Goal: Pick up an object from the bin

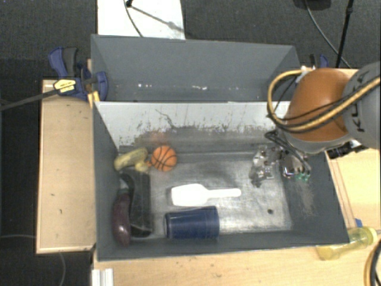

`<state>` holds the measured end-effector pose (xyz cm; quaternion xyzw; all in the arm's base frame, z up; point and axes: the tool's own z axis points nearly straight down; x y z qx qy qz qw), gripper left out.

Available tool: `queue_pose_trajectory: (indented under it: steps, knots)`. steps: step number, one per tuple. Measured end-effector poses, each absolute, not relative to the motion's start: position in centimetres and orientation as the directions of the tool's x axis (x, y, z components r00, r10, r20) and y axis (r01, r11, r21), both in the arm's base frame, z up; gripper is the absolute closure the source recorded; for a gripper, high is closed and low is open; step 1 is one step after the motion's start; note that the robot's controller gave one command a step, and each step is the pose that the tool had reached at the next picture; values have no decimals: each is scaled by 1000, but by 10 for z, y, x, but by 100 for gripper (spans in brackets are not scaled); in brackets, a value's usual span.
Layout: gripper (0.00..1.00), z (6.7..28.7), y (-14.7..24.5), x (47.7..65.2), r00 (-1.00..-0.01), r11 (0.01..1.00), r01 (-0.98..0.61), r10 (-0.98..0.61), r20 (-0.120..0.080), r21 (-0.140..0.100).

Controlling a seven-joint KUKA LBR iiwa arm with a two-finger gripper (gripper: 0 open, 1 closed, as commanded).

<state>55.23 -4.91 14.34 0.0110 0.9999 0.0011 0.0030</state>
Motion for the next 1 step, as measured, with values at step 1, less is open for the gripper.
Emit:
queue_pose_trajectory:
  steps: [1]
  knots:
    - [100, 139, -58, 534, -994, 994, 107, 107, -2, 1]
